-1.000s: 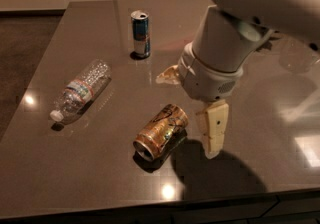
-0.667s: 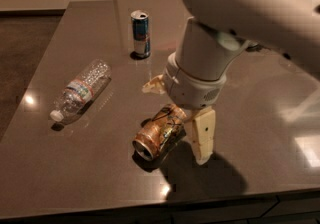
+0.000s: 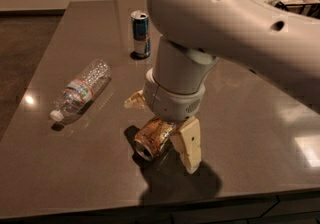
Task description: Place orange can upright
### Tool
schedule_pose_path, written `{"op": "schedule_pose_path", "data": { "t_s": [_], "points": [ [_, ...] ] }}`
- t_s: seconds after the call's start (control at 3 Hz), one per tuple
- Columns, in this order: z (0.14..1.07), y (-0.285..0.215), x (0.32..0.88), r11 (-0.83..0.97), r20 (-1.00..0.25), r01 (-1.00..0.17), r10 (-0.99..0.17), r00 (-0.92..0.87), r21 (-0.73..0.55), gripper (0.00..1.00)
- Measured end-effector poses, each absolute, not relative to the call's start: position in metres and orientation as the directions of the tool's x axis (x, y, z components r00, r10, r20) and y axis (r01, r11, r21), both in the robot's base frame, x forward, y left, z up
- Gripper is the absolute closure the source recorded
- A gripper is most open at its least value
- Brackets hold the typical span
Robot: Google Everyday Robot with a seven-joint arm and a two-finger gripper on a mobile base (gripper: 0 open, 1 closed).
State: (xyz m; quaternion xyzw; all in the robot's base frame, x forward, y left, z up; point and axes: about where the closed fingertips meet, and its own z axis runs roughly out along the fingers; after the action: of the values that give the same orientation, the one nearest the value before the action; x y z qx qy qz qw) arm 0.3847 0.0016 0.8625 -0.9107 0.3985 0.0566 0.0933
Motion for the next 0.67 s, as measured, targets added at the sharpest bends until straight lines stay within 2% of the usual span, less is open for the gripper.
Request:
{"op": "schedule_pose_path", "data": {
  "t_s": [0.33, 0.67],
  "points": [
    [0.8542, 0.0091, 0.3845, -0.682, -0.184, -0.726, -0.704, 0.686, -0.093, 0.00],
    [0.8483, 0.0123, 0.3874, -0.668, -0.189, -0.741, -0.720, 0.667, -0.070, 0.18]
  ]
}}
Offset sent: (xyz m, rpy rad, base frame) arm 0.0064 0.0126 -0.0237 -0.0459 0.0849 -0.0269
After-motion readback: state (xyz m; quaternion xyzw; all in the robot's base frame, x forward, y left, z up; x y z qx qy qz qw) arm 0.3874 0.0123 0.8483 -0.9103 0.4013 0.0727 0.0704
